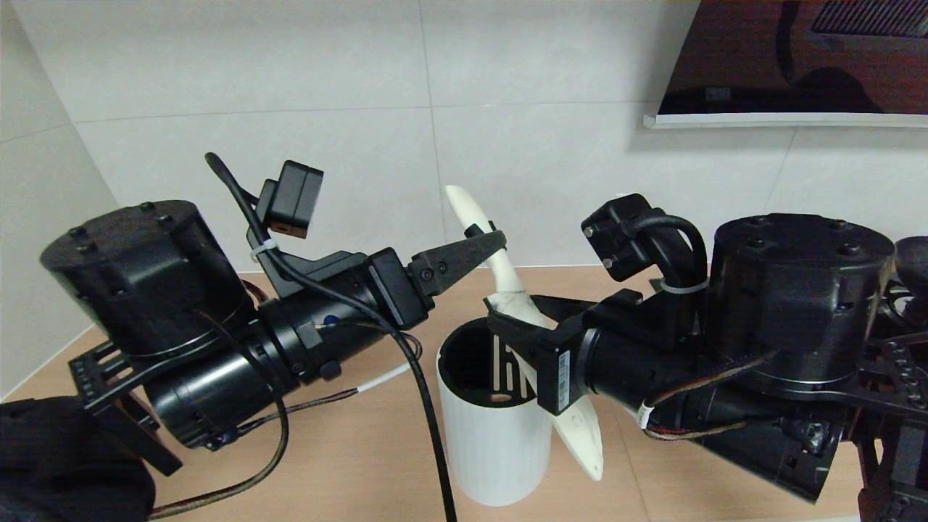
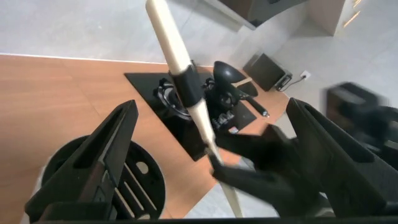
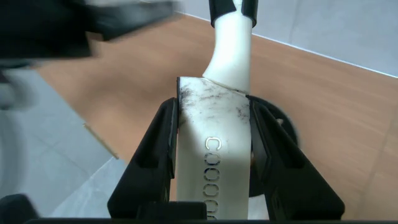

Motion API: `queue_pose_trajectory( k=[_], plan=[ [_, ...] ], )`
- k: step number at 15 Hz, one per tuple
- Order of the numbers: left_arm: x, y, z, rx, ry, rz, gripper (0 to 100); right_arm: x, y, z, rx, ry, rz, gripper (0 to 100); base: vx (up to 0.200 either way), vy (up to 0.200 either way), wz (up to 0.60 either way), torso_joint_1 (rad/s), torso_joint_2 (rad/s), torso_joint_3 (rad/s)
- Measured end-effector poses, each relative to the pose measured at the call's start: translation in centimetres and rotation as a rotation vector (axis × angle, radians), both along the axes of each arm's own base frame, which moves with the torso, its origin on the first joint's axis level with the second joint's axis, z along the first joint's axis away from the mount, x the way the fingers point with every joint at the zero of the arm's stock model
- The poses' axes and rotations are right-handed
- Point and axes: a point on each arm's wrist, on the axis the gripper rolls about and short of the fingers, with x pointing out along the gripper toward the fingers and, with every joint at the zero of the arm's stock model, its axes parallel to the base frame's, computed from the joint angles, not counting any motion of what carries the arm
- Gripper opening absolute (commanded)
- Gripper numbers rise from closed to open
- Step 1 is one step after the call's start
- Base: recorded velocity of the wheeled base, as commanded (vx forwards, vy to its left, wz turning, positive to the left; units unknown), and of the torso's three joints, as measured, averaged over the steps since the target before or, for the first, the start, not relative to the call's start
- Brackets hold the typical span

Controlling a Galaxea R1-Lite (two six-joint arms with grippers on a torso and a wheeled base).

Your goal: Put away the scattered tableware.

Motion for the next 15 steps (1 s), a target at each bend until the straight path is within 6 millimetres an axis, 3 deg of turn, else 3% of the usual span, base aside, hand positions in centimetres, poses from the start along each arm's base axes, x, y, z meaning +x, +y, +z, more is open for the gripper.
queue_pose_trajectory(
  k=[15],
  plan=[
    [0.8,-0.8,-1.0,0.006,0.011,-0.002,100,-1.8,1.3,-1.1,-0.03,0.019,0.074,0,0.0,0.0,0.0,0.0,0.0,0.0]
  ],
)
